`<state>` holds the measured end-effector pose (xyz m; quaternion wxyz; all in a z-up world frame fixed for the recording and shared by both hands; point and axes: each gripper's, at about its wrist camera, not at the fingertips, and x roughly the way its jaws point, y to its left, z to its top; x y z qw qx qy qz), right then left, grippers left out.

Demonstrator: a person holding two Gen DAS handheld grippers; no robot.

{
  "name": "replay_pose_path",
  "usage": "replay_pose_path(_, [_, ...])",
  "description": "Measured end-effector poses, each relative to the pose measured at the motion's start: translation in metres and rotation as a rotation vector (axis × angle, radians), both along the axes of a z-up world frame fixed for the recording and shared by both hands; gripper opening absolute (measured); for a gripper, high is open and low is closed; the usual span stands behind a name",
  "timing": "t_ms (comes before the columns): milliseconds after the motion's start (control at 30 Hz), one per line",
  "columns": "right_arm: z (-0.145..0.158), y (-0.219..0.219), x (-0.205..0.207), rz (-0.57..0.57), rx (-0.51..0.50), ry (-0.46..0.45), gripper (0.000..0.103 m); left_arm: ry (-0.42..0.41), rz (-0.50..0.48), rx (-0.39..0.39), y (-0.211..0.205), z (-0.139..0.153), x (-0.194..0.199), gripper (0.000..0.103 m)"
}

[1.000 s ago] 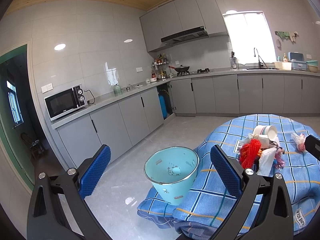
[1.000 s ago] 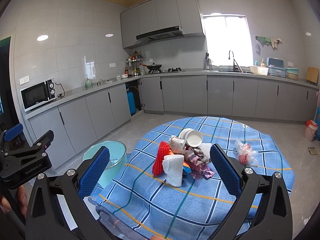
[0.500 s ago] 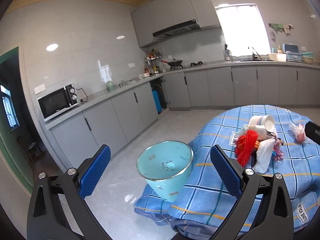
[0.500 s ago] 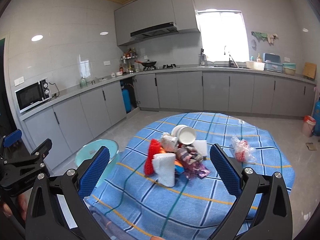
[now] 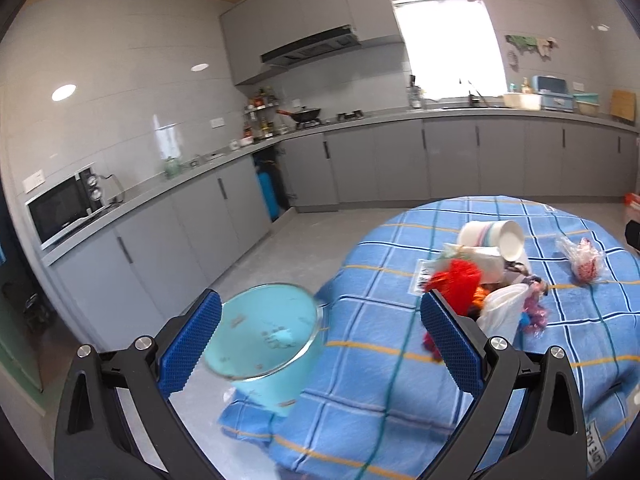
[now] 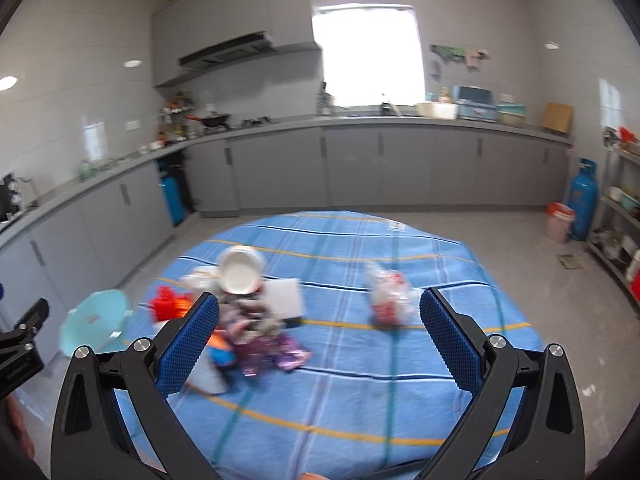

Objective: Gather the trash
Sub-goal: 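Grasp the red mesh net with the left gripper from the pile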

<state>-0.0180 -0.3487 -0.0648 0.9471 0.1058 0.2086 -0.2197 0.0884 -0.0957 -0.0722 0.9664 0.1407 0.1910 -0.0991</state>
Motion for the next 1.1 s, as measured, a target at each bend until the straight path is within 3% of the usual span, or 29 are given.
replay_pose_path(333, [-0.047, -0.049, 0.02, -0.106, 0.001, 0.09, 0.099, 0.069, -0.098, 0.01, -0.066, -0.042, 0.041, 0.098])
replay_pose_path(533, [-0.056, -0.037, 0.03, -0.044, -0.009, 0.071, 0.099, 0.121, -0.137, -0.024, -0.074, -0.055, 0.058, 0.098])
replay_pose_path(733, [-0.068, -0.021, 0.041, -0.015, -0.015, 0.108, 0.099, 0.158, -0.206, -0.034, -0.085, -0.067, 0.065, 0.095])
replay_pose_path(900, [-0.066, -0.016, 0.039, -0.009, -0.026, 0.098, 0.099, 0.223, -0.269, -0.075, -0.09, -0.071, 0.07, 0.05])
replay_pose_path(967, [-0.066, -0.014, 0.037, -0.002, -0.027, 0.093, 0.099, 0.239, -0.286, -0.079, -0.092, -0.071, 0.071, 0.022])
replay_pose_path(1033, [-0.064, -0.01, 0.036, 0.004, -0.033, 0.088, 0.099, 0.245, -0.298, -0.088, -0.091, -0.07, 0.069, 0.013])
replay_pose_path(1100, [-0.062, -0.009, 0.035, 0.008, -0.039, 0.084, 0.099, 0.237, -0.301, -0.099, -0.088, -0.066, 0.065, 0.012])
